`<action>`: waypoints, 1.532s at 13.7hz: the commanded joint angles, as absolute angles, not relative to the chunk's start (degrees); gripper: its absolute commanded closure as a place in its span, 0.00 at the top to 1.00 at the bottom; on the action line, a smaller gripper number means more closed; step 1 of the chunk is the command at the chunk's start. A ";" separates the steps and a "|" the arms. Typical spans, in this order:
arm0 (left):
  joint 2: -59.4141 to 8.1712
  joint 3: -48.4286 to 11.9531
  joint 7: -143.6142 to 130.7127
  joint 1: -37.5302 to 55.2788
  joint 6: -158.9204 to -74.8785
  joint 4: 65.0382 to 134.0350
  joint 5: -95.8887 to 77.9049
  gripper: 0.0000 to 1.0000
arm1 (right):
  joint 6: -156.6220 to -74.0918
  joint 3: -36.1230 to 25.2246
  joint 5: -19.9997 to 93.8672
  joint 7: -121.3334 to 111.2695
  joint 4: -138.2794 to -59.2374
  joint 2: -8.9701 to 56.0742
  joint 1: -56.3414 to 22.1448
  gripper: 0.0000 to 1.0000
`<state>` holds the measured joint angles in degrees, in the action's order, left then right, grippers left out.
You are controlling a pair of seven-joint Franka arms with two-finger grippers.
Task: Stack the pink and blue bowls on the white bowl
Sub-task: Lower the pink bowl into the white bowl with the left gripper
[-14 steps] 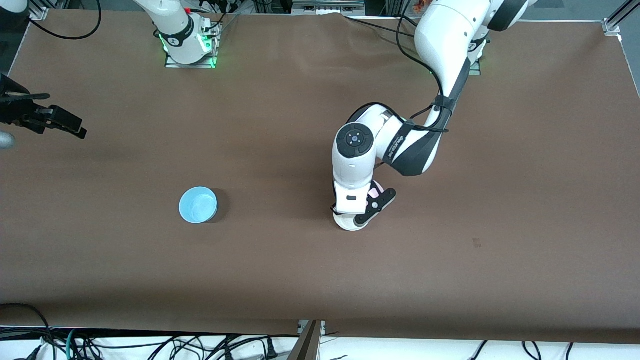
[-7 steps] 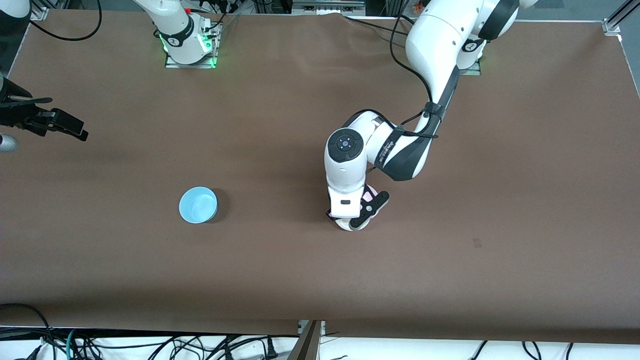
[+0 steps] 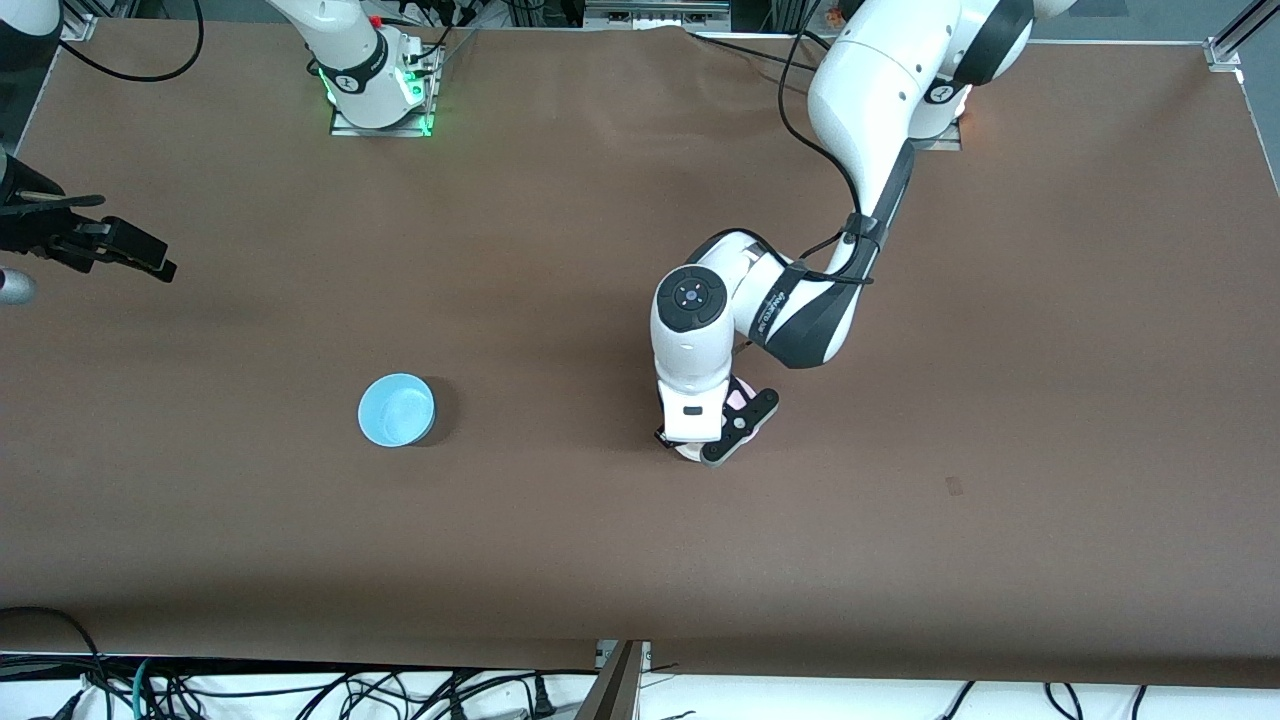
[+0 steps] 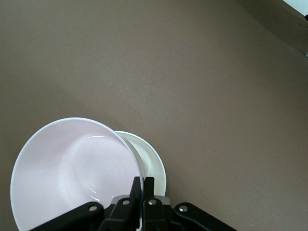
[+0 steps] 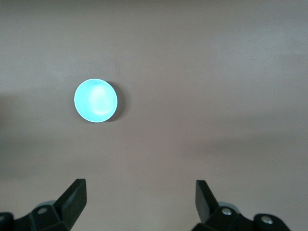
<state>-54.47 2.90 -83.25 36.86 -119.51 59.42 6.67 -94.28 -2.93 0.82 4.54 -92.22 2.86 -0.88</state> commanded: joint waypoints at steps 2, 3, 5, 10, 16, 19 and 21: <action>-56.25 4.66 -85.17 38.32 -120.41 56.95 7.65 0.00 | -94.48 -2.90 1.49 4.13 -92.29 2.46 -0.44 1.00; -56.51 4.66 -85.25 38.32 -120.41 56.87 7.65 0.00 | -94.48 -2.90 1.49 4.13 -92.29 2.46 -0.44 1.00; -56.60 4.66 -85.87 38.32 -120.59 56.87 7.65 0.00 | -94.57 -2.99 1.49 4.13 -92.29 2.46 -0.27 1.00; -57.04 4.75 -85.96 38.67 -121.38 56.87 7.73 0.00 | -94.48 -2.90 1.49 4.13 -92.29 2.46 -0.26 1.00; -57.04 4.83 -85.96 38.76 -121.38 56.95 7.73 0.02 | -94.57 -2.90 1.49 4.13 -92.29 2.55 -0.26 1.00; -57.04 4.83 -85.96 38.76 -121.38 56.95 7.73 0.21 | -94.48 -2.90 1.49 4.13 -92.29 2.55 -0.26 1.00; -57.04 4.83 -85.87 38.76 -121.38 56.95 7.73 0.25 | -94.48 -2.90 1.49 4.13 -92.29 2.55 -0.26 1.00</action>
<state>-55.67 3.85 -84.95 38.02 -121.52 59.27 6.67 -94.28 -3.06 0.82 4.54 -92.22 2.87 -0.78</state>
